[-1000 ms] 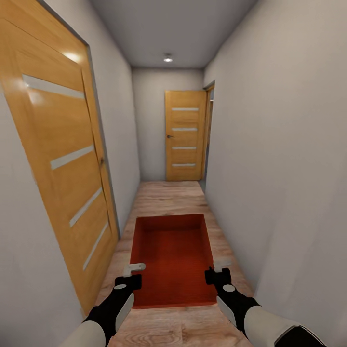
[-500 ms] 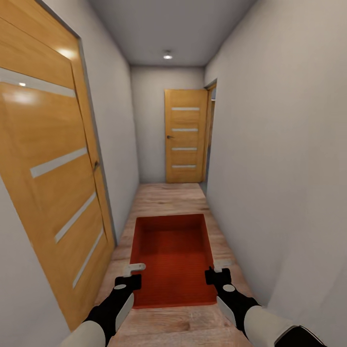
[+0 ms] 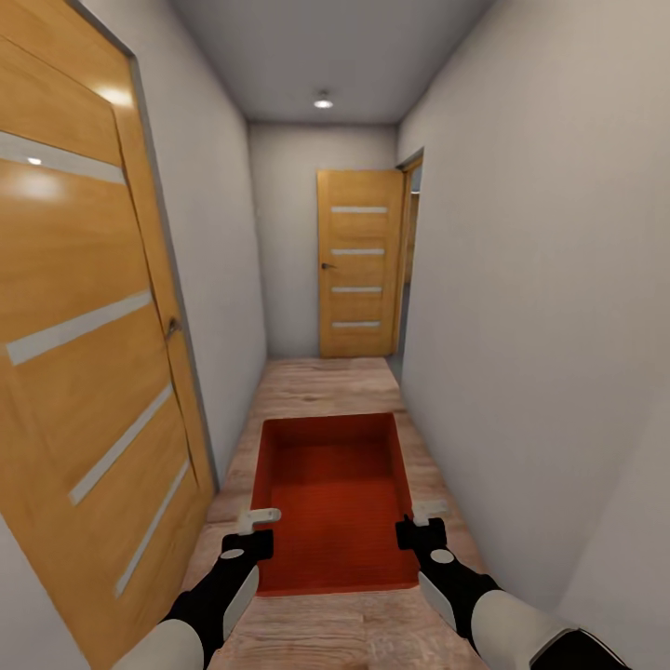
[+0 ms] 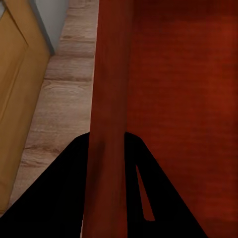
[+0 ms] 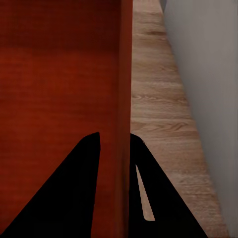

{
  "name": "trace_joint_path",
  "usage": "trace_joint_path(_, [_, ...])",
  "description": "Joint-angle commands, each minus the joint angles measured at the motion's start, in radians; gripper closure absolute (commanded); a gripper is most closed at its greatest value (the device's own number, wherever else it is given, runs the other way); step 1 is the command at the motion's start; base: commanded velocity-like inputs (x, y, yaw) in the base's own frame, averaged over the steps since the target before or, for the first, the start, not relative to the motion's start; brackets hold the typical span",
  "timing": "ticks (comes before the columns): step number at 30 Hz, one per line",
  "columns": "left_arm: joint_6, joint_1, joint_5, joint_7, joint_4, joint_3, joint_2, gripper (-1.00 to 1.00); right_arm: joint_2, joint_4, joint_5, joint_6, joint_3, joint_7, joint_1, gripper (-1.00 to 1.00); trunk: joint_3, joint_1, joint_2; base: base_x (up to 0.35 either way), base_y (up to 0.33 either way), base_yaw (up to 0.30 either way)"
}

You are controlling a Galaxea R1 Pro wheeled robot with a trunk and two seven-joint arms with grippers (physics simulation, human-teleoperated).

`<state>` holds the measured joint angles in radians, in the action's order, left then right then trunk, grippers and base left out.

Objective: Move the two storage containers from the living room to the garage. In the garage, place one container on the floor and stack the other container on top of it (either order is fine).

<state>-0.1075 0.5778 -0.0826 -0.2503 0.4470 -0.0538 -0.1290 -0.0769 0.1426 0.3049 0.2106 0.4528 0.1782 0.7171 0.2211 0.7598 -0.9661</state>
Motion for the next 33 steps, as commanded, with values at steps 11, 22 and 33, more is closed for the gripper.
trace_joint_path(11, [0.007,0.001,0.014,-0.063,0.006,0.022,0.028,1.0,0.0,0.0,0.046,-0.002,-0.043,0.0,0.001,1.0,0.001,0.001,-0.001,0.324,0.0,0.0])
trace_joint_path(22, [0.007,0.0,0.015,-0.063,0.006,0.021,0.028,1.0,0.0,0.0,0.046,-0.001,-0.043,0.0,0.001,1.0,0.001,0.001,-0.001,0.324,0.0,0.0])
trace_joint_path(33, [0.007,0.0,0.014,-0.063,0.006,0.022,0.028,1.0,0.0,0.0,0.046,0.0,-0.043,0.0,0.001,1.0,0.001,0.001,-0.001,0.324,0.0,0.0])
